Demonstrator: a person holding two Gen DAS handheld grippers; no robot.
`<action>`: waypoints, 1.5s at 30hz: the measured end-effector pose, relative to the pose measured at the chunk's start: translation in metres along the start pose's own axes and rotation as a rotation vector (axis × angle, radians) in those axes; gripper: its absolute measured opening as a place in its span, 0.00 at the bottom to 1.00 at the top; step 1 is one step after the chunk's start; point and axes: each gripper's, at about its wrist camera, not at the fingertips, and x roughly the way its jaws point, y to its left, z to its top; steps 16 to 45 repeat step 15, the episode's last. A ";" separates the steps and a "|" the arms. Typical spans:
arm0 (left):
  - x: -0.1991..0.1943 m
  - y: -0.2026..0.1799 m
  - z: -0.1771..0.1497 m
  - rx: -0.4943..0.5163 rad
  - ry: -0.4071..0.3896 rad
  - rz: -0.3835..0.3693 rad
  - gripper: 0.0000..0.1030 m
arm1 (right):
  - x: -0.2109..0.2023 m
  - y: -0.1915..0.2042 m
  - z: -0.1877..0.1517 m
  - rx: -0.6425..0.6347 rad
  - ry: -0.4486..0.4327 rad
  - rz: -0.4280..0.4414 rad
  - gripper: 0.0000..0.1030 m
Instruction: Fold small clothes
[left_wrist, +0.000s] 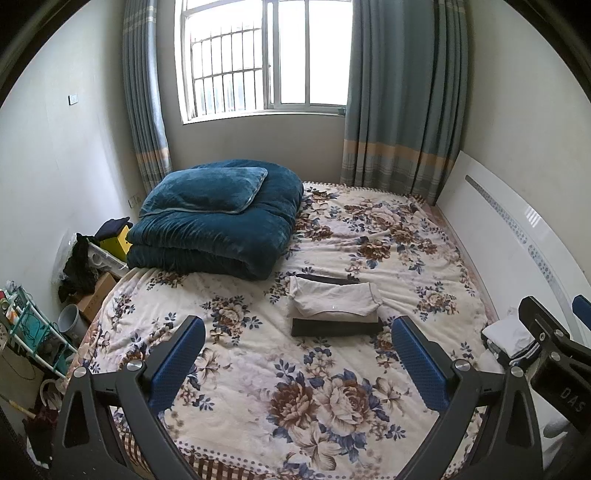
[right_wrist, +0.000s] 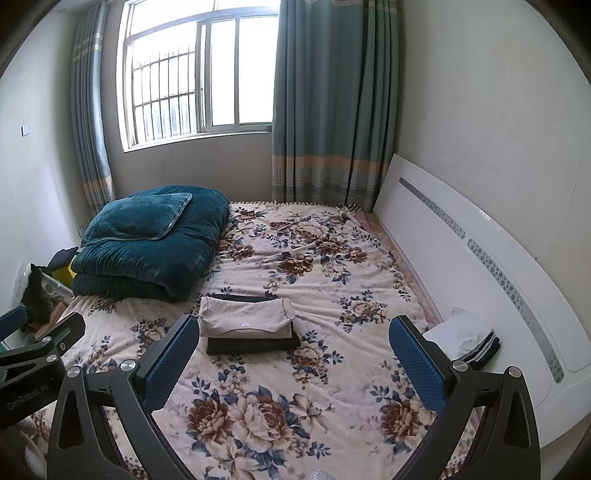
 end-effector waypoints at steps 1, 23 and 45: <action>0.000 0.000 0.000 0.001 0.001 0.002 1.00 | 0.000 0.001 0.000 0.002 0.001 0.001 1.00; -0.002 0.006 -0.001 0.004 -0.006 0.015 1.00 | 0.004 0.008 0.003 -0.005 0.004 0.008 1.00; -0.002 0.006 -0.001 0.004 -0.006 0.015 1.00 | 0.004 0.008 0.003 -0.005 0.004 0.008 1.00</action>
